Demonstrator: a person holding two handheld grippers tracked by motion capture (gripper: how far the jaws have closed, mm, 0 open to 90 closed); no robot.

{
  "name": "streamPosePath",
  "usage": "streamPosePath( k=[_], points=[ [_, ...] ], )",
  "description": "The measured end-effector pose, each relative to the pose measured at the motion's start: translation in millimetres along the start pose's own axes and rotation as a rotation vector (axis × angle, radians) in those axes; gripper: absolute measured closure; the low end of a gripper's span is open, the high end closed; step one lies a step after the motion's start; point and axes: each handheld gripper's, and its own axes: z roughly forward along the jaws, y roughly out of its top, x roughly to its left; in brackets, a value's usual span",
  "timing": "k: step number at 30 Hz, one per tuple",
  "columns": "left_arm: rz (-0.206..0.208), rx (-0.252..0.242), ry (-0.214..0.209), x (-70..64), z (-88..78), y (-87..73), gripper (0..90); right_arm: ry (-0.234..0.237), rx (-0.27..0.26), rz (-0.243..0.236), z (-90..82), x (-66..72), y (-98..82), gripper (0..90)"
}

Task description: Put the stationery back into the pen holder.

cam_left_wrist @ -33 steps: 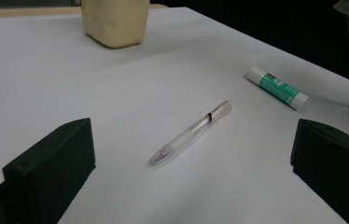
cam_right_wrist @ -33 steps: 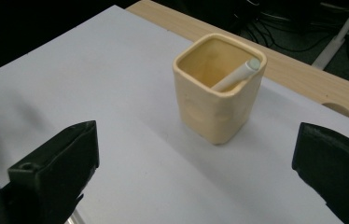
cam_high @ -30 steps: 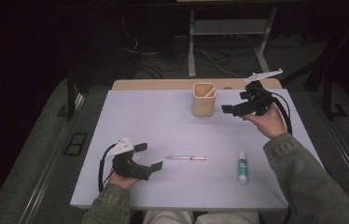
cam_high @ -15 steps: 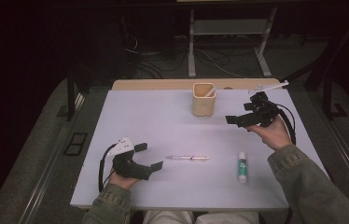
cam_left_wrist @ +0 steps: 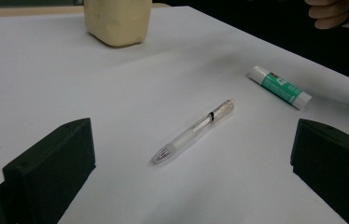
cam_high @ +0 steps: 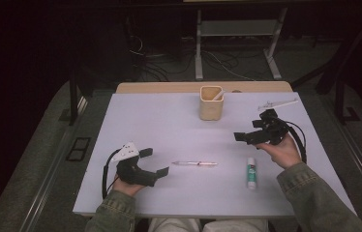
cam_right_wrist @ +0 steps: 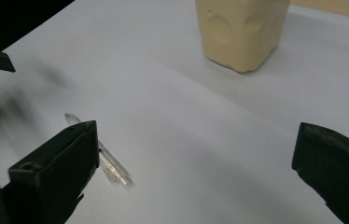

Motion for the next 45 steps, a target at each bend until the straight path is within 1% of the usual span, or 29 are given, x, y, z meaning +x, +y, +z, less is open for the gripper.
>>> streamPosePath(
  k=[13, 17, 21, 23, 26, 31, 33, 34, 41, 45],
  points=[
    [0.004, -0.003, 0.003, 0.0, -1.0, 0.5, 0.0, 0.010, -0.005, 0.034, -3.5, 6.5, -19.8, 0.4],
    [0.003, -0.004, 0.002, -0.3, -0.8, 0.5, 0.0, 0.015, -0.006, 0.055, -3.3, 7.5, -27.2, 0.3],
    [0.005, -0.002, 0.003, -0.2, -0.8, 0.5, 0.0, 0.015, -0.009, 0.077, -2.3, 5.7, -35.9, 0.4],
    [0.005, -0.002, 0.002, -0.2, -0.8, 0.4, 0.0, 0.016, -0.004, 0.096, -1.7, 3.8, -40.0, 0.3],
    [0.005, -0.002, 0.003, -0.1, -0.8, 0.4, 0.0, -0.013, 0.015, 0.118, -0.1, 0.7, -45.9, 0.3],
    [0.006, -0.002, 0.003, -0.1, -0.7, 0.3, 0.0, -0.042, 0.041, 0.198, 3.1, -5.9, -57.1, 0.3],
    [0.005, -0.001, 0.002, -0.1, -0.6, 0.3, 0.0, -0.044, 0.049, 0.210, 4.0, -7.9, -61.0, 0.3],
    [0.006, 0.000, 0.001, 0.0, -0.6, 0.3, 0.0, -0.045, 0.053, 0.226, 4.5, -8.5, -63.4, 0.3],
    [0.005, 0.001, 0.003, -0.4, -0.4, 0.2, 0.0, -0.061, 0.094, 0.267, 9.9, -11.0, -73.9, 0.3],
    [0.005, 0.002, 0.003, -0.3, -0.4, 0.1, 0.0, -0.087, 0.133, 0.304, 12.9, -10.7, -76.9, 0.4]
  ],
)
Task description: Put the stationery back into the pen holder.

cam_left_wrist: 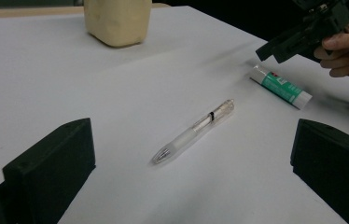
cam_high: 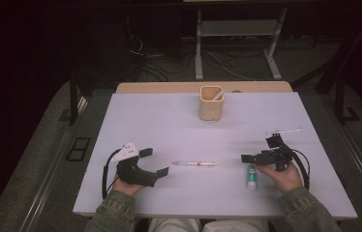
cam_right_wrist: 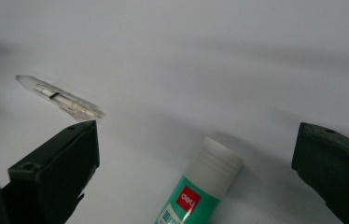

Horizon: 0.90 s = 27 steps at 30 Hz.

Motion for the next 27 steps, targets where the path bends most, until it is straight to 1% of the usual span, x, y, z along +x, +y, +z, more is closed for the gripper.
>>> streamPosePath(
  k=[1, 2, 3, 6, 7, 8, 9, 11, 16, 18, 19, 21, 22, 23, 27],
  points=[
    [0.000, 0.001, -0.001, 0.1, 0.0, 0.0, 0.0, -0.014, 0.014, 0.005, 0.8, 0.5, -0.6, 0.4],
    [0.000, 0.001, -0.001, 0.1, 0.0, 0.0, 0.0, -0.026, 0.024, 0.010, 1.6, 1.0, -1.3, 3.2],
    [0.000, 0.001, -0.001, 0.1, 0.0, 0.0, 0.0, -0.034, 0.023, 0.012, 1.9, 0.9, -2.1, 6.0],
    [0.000, 0.002, -0.001, 0.1, -0.1, -0.1, 0.0, -0.043, 0.035, 0.038, 4.0, 0.0, -4.1, 6.1],
    [0.000, 0.002, -0.001, 0.1, 0.0, -0.1, 0.0, -0.050, 0.043, 0.037, 4.8, -0.1, -4.7, 6.7],
    [0.001, 0.002, -0.001, 0.0, 0.0, -0.1, 0.0, -0.056, 0.044, 0.038, 5.2, 0.2, -5.4, 12.0],
    [0.000, 0.002, -0.001, 0.0, 0.1, -0.1, 0.0, -0.057, 0.037, 0.048, 4.9, 0.6, -6.2, 14.7],
    [-0.001, 0.004, -0.002, 0.0, 0.4, -0.2, 0.0, -0.053, 0.038, 0.062, 5.0, 0.5, -7.0, 14.8],
    [-0.001, 0.005, -0.001, -0.1, 0.5, -0.3, 0.0, -0.067, 0.042, 0.084, 6.7, 2.3, -8.5, 16.2],
    [-0.001, 0.005, -0.001, -0.1, 0.5, -0.3, 0.0, -0.068, 0.036, 0.091, 6.6, 2.5, -9.2, 24.3],
    [0.000, 0.005, -0.002, -0.1, 0.6, -0.4, 0.0, -0.070, 0.034, 0.102, 6.2, 2.5, -9.8, 24.3],
    [0.000, 0.006, -0.001, -0.3, 0.8, -0.3, 0.0, -0.073, 0.036, 0.103, 7.0, 1.9, -10.5, 25.8],
    [0.001, 0.006, -0.002, -0.3, 0.9, -0.3, 0.0, -0.075, 0.036, 0.104, 7.3, 1.6, -11.0, 28.5],
    [0.000, 0.006, -0.002, -0.2, 0.9, -0.4, 0.0, -0.075, 0.036, 0.115, 7.3, 1.5, -11.5, 31.4],
    [0.000, 0.005, -0.002, 0.0, 0.8, -0.5, 0.0, -0.083, 0.024, 0.124, 7.3, 0.0, -12.2, 37.8]
  ],
)
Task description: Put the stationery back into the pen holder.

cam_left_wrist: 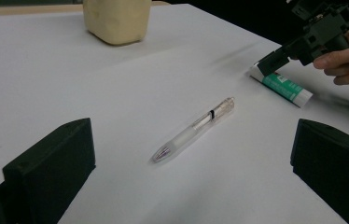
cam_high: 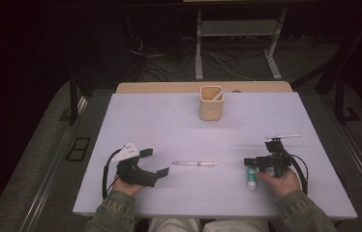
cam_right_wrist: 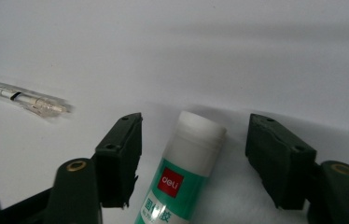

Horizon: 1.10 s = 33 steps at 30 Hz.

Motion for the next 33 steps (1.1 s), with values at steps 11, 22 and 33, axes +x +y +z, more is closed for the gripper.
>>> streamPosePath(
  k=[11, 22, 33],
  points=[
    [0.003, 0.002, -0.002, -0.1, 0.2, 0.1, 0.0, 0.003, 0.003, 0.021, 1.3, 1.5, 0.1, 48.0],
    [0.003, 0.002, -0.002, 0.0, 0.3, 0.1, 0.0, -0.037, 0.003, 0.036, 1.1, 2.1, 0.1, 57.9],
    [0.001, 0.001, 0.000, 0.0, 0.3, 0.2, 0.0, -0.056, 0.006, 0.013, 1.5, 2.3, 0.4, 64.1]
  ],
)
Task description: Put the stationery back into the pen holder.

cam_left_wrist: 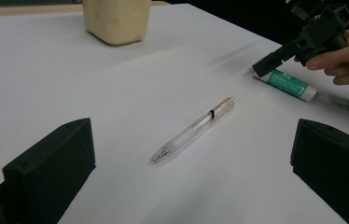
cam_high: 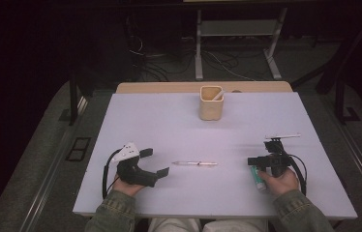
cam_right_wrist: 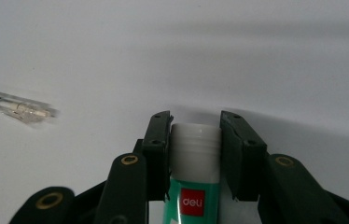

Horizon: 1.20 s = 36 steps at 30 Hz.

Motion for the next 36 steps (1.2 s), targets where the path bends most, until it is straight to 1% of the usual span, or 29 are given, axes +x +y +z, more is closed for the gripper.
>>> streamPosePath(
  k=[5, 9, 14, 24, 26, 28, 36],
  points=[
    [-0.002, -0.002, 0.000, 0.1, -0.2, 0.0, 0.0, -0.006, 0.010, -0.047, 0.3, 0.8, 1.4, 64.8],
    [-0.002, -0.001, 0.000, 0.3, -0.3, 0.0, 0.0, -0.020, 0.007, -0.101, 0.6, 3.4, 0.9, 65.1],
    [-0.001, -0.001, 0.000, 0.2, -0.4, 0.1, 0.0, -0.011, 0.003, -0.127, 0.9, 4.3, 0.3, 65.1],
    [-0.001, -0.001, -0.001, 0.4, -0.4, 0.1, 0.0, 0.010, -0.035, -0.130, -5.4, 4.6, 2.6, 65.1],
    [-0.001, 0.000, 0.000, 0.3, -0.4, 0.1, 0.0, 0.012, -0.053, -0.133, -7.5, 5.3, 3.9, 65.2],
    [-0.001, -0.001, -0.001, 0.2, -0.3, 0.1, 0.0, 0.024, -0.060, -0.128, -9.0, 5.5, 5.1, 65.2],
    [0.000, -0.002, -0.001, 0.4, -0.5, 0.1, 0.0, 0.033, -0.100, -0.142, -17.0, 7.5, 7.8, 65.3]
  ],
)
